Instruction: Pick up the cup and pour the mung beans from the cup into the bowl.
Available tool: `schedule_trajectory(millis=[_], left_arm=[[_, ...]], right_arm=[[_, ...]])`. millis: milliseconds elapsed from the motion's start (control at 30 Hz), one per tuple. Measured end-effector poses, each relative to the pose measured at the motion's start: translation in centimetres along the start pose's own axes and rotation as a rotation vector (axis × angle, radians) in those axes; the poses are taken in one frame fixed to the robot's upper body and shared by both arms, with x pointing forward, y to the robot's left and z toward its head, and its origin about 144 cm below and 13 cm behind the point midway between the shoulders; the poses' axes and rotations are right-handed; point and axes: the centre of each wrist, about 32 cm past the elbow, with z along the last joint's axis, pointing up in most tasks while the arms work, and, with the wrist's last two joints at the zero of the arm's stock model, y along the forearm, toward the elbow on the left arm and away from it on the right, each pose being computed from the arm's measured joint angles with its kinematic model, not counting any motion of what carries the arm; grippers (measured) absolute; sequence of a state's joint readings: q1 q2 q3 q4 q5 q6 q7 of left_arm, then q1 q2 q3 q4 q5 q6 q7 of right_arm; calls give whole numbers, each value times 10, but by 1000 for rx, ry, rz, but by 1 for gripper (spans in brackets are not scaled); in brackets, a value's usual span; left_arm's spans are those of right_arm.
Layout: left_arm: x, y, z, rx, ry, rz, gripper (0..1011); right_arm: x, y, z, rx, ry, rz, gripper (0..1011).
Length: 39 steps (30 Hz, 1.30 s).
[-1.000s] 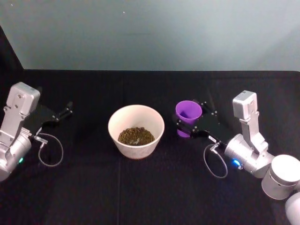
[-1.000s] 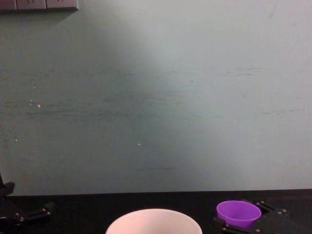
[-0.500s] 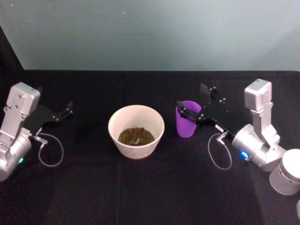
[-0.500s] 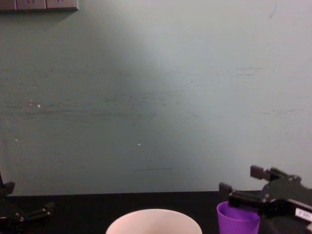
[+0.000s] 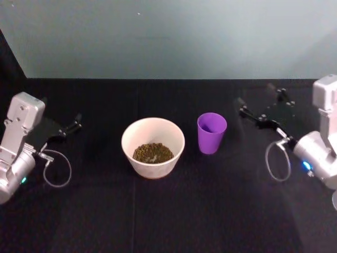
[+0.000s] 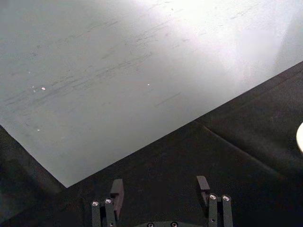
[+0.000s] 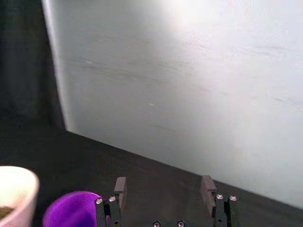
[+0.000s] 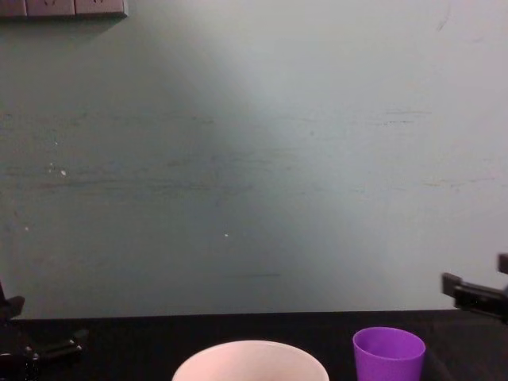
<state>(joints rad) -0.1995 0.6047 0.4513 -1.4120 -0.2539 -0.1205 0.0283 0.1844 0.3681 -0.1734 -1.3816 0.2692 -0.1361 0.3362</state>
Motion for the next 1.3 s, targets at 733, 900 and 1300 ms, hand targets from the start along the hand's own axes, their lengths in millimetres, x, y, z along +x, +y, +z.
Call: schedule_trajectory(millis=[733,900,1300], left_arm=[[0,0,0,0,0,0,1000],[0,0,0,0,0,0,1000],[0,0,0,0,0,0,1000]], right_arm=[[-15,-1,-36,-159,-3,-110,1003],[-14,-1,-37,-159,-1,-109,1003],[-13,-1,-37,-158,4,-107,1003]])
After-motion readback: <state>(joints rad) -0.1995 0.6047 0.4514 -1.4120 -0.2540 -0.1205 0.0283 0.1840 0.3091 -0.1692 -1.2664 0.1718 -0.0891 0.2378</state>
